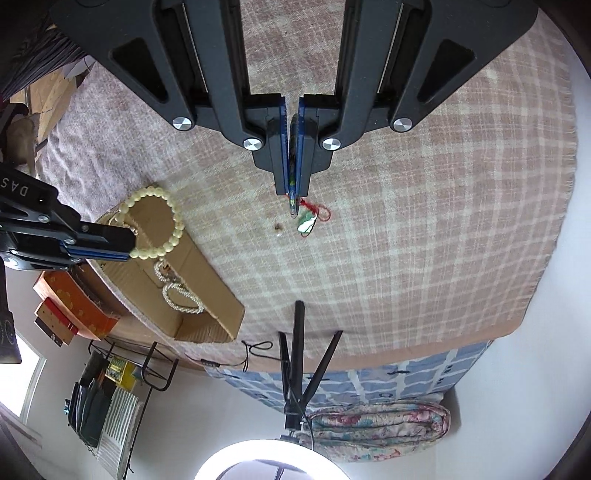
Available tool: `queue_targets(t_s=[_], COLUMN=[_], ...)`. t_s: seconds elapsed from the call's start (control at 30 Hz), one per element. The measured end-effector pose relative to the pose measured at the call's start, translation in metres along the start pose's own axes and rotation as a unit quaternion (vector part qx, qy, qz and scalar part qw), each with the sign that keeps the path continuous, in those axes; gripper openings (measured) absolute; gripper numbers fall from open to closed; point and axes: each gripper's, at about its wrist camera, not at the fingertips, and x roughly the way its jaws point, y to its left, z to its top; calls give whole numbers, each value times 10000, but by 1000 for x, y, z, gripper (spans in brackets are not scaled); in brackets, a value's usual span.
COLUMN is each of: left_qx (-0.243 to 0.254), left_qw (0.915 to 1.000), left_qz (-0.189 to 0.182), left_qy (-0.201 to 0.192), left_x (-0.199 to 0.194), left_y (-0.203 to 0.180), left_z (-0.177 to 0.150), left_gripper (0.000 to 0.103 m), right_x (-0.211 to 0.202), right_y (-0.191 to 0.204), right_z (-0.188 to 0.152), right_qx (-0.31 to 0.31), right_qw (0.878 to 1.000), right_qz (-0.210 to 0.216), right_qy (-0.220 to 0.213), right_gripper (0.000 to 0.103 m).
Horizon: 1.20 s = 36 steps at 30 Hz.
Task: Organize jewelry
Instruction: 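Carry the bangle with the left tool while the right tool carries the bead bracelet to the box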
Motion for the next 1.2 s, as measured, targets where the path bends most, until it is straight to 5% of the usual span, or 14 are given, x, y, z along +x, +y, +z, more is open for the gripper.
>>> queue_targets(t_s=[0.53,1.2], left_qx=[351,554], left_qw=[9977,9945], left_qz=[-410,-795], left_qy=[-420,-389], left_x=[0,74], left_y=[-54,-137], left_z=[58,131], left_gripper=[1,1], right_x=[-77,-76], right_y=[-71,-139], right_z=[-13,-36], right_qx=[474,971], right_qw=[9963,9914], right_qz=[-432,-769], right_qy=[-568,-414], right_gripper=[5,5])
